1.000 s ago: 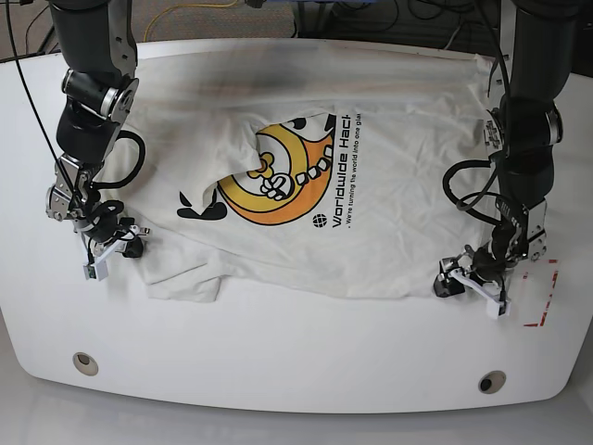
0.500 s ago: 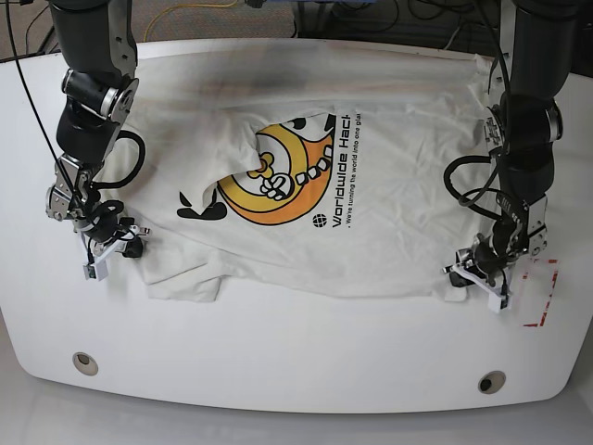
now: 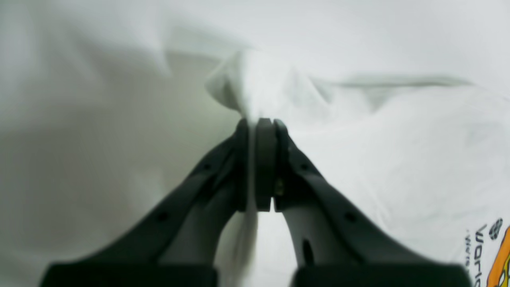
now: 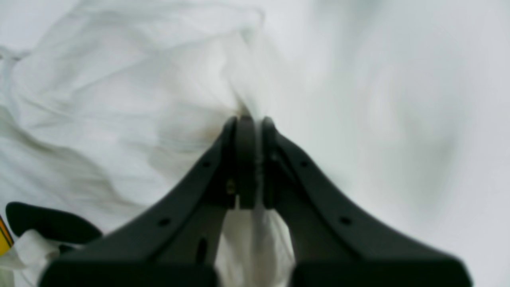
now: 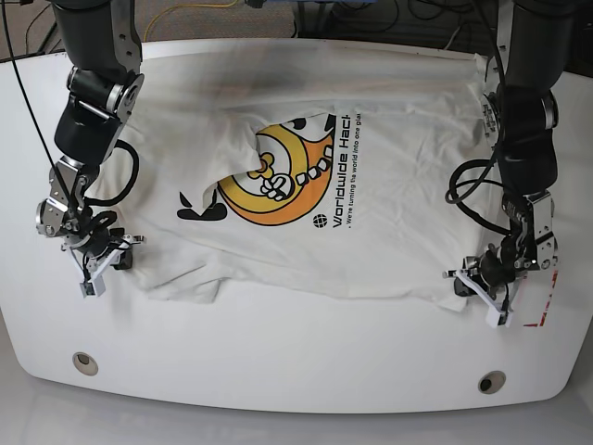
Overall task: Layout the t-shirt on the table in an organized manner, then fold the t-shirt properly
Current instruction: 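Lift the hem with both grippers and fold it toward the shoulders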
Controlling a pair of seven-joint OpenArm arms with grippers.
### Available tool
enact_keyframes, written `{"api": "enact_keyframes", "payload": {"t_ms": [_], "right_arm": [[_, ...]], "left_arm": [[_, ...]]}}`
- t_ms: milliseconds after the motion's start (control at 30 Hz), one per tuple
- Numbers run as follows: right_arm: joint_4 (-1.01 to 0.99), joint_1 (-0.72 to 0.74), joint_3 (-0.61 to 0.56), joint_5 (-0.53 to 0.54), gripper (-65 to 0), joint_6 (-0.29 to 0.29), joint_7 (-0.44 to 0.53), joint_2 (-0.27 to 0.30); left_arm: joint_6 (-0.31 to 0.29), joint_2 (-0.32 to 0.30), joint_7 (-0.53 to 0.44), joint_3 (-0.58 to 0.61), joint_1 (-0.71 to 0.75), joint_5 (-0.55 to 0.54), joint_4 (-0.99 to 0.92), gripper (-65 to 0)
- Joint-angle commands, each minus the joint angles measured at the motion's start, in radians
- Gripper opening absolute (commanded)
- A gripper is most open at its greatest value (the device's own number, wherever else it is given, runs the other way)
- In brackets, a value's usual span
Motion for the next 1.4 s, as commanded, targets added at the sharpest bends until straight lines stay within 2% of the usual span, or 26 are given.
{"api": "enact_keyframes", "payload": {"t_ms": [0,367,633,833,1033,1233,1367], "right_arm": [[0.073,0.033,0.003,0.014,-65.0,0.006,-0.011,0.022],[0.335,-0.056,0.003,0.014,-65.0,0.006,-0.148,0.016],[0.502,-0.130,0.008,0.016,-65.0,0.006,-0.232,0.017],[0.657,-0.195,0.011,0.016,-65.0,0.006,-0.313,0.017],[0.792,-0.259,0.012,0.016,-65.0,0.006,-0.392,0.012],[0.918,-0.353,0.014,0.020,-65.0,0.006,-0.450,0.009],[0.986,-0.417,0.026,0.016,-65.0,0.006,-0.456,-0.020]], "left_arm": [[-0.007,-0.010,0.020,-0.003,-0.014,-0.012,0.101,-65.0],[-0.047,-0.007,0.160,-0.009,0.084,-0.014,0.357,-65.0],[-0.108,-0.007,0.275,-0.119,0.171,-0.014,0.528,-65.0],[-0.179,-0.007,0.345,-0.168,0.253,-0.012,0.672,-65.0],[-0.211,-0.007,0.433,-0.207,0.328,-0.012,0.808,-65.0],[-0.212,-0.007,0.469,-0.221,0.418,-0.012,0.920,-64.9],[-0.212,-0.008,0.469,-0.221,0.493,-0.012,0.988,-64.9]]}}
